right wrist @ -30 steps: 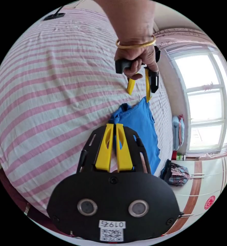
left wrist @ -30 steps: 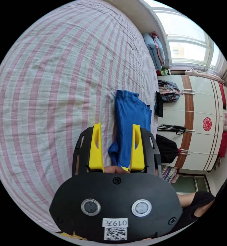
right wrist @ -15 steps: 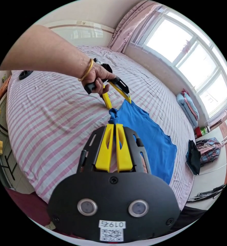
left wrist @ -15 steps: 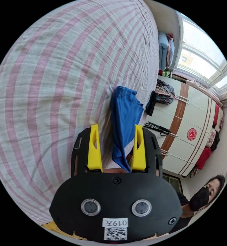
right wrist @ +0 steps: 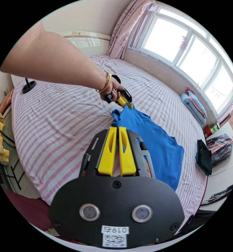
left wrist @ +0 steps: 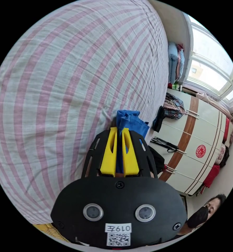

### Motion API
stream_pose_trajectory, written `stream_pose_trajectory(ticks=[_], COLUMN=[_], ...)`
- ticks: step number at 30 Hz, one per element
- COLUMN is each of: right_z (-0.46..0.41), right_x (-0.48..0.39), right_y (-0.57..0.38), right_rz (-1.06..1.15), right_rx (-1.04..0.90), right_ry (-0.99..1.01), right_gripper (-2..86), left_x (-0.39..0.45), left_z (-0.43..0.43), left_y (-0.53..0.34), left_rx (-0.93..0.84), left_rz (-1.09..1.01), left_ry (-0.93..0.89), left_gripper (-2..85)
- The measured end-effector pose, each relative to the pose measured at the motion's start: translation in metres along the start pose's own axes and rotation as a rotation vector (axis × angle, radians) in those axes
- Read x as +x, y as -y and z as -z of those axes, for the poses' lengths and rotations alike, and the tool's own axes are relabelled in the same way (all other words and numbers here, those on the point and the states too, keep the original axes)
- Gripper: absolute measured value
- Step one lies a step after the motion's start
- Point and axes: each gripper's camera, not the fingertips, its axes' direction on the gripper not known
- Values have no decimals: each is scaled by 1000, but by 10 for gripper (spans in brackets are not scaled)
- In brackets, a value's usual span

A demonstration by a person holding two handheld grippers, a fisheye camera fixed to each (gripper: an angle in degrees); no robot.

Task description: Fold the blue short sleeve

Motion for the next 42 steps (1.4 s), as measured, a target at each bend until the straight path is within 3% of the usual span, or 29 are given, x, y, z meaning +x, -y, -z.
stream_pose_trajectory(ticks=[6,12,23,32,42], right_z=[-51,-51,-31,-119,-187], right_x=[25,94,231,298,285], right_y=[-52,-120,-311,-499,-593], right_rz=[-137,-373,-768,-1215,-1456], right_rx=[-39,49,115,63,85], right_ry=[133,222,175,298,393], right_gripper=[0,0,0,1,13], left_x=[62,163,348,382,398], left_z=[-14,-42,-233,-366,-365], left_y=[4,1,-5,6,1], left_rx=[-9,-44,-189,-248,-153], left_rz=[-76,-174,-284,-201,-181], left_ry=[183,264,251,375,304], left_gripper=[24,20,27,32,46])
